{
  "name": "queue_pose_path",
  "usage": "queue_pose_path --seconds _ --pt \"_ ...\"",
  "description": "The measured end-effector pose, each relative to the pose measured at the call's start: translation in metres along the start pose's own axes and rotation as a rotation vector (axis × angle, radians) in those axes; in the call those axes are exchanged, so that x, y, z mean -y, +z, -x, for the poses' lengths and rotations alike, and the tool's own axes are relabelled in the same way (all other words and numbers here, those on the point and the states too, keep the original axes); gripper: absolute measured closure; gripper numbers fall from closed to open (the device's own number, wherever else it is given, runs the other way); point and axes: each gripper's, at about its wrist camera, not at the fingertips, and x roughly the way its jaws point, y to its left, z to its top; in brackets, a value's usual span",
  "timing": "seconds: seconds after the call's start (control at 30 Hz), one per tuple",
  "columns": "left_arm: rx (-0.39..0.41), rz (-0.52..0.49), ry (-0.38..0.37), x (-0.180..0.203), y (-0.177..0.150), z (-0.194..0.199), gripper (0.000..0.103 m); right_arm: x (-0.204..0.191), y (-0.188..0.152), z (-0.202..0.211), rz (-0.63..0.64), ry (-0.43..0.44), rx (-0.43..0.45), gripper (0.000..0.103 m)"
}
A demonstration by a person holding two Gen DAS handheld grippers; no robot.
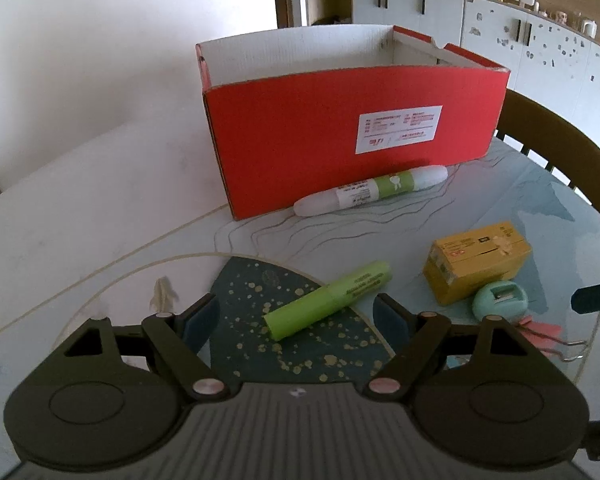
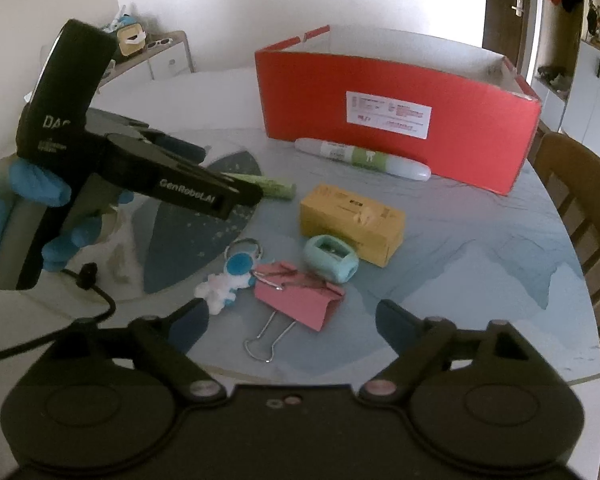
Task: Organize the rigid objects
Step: 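Grasp the green highlighter with the left tool while the right grasps the pink binder clip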
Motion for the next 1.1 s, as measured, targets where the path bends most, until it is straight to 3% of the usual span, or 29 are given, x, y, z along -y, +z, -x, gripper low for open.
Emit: queue_pose_path --seconds 0.5,0.77,0.83,0.9,1.0,1.1 --pt "0.005 0.045 -0.021 -0.013 -0.002 -0.021 0.020 0.004 0.004 -0.020 -0.031 0.022 -0.014 0.028" --pt "0.023 0.018 -0.050 -0.010 0.001 -0.020 0.054 0.004 0.005 -0.023 -0.026 0.029 -0.010 0.030" --pt "0.027 0.004 -0.062 -0.007 0.001 -0.019 0.068 0.004 0.005 -0.023 -0.024 0.031 -0.009 0.031" --pt "0.028 -0.011 -0.074 -0.004 0.001 -0.018 0.073 0.005 0.006 -0.024 -0.024 0.032 -0.010 0.033" --pt "0.022 -0.023 -0.081 0.000 0.003 -0.017 0.083 0.006 0.007 -0.022 -0.025 0.035 -0.009 0.046" --pt "0.021 -0.023 -0.076 0.003 0.002 -0.016 0.087 0.007 0.006 -0.021 -0.023 0.039 -0.011 0.047"
